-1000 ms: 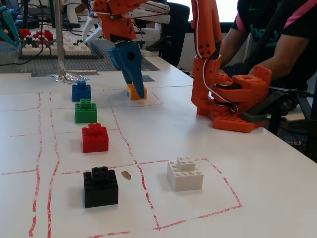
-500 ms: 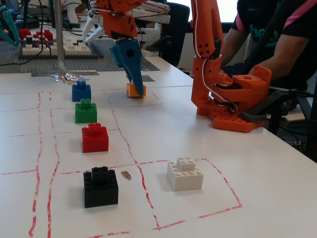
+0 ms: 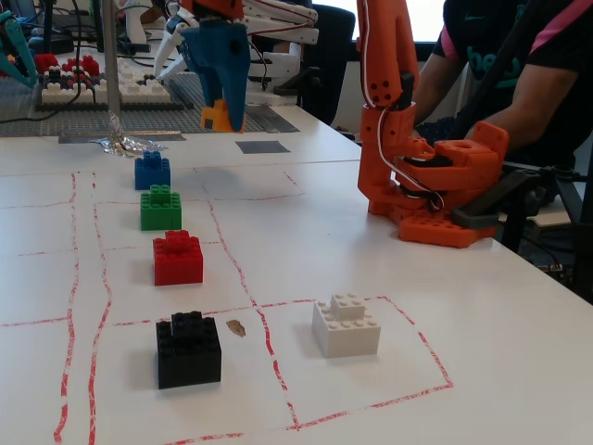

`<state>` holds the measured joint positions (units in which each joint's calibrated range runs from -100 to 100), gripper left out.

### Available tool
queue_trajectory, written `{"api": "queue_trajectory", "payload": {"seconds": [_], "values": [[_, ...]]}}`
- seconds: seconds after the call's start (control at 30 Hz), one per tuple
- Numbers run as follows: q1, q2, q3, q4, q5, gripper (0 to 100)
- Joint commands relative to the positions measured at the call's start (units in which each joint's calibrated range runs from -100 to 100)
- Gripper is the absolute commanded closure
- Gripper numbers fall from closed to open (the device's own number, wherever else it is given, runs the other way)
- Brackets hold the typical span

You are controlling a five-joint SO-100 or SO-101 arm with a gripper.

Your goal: Grab the block and put it in the grey marker

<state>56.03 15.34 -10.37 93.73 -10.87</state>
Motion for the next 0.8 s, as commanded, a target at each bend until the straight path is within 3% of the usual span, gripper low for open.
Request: {"api": "queue_trajectory", "payload": {"seconds": [0.0, 0.4, 0.6, 0.77], "values": [[2.86, -9.35, -6.95, 2.43, 5.27, 100], [17.5, -8.06, -9.3, 3.33, 35.07, 100], [25.18, -3.49, -13.93, 2.11, 43.71, 100], [29.5, -0.05, -15.02, -1.57, 47.52, 100]]}}
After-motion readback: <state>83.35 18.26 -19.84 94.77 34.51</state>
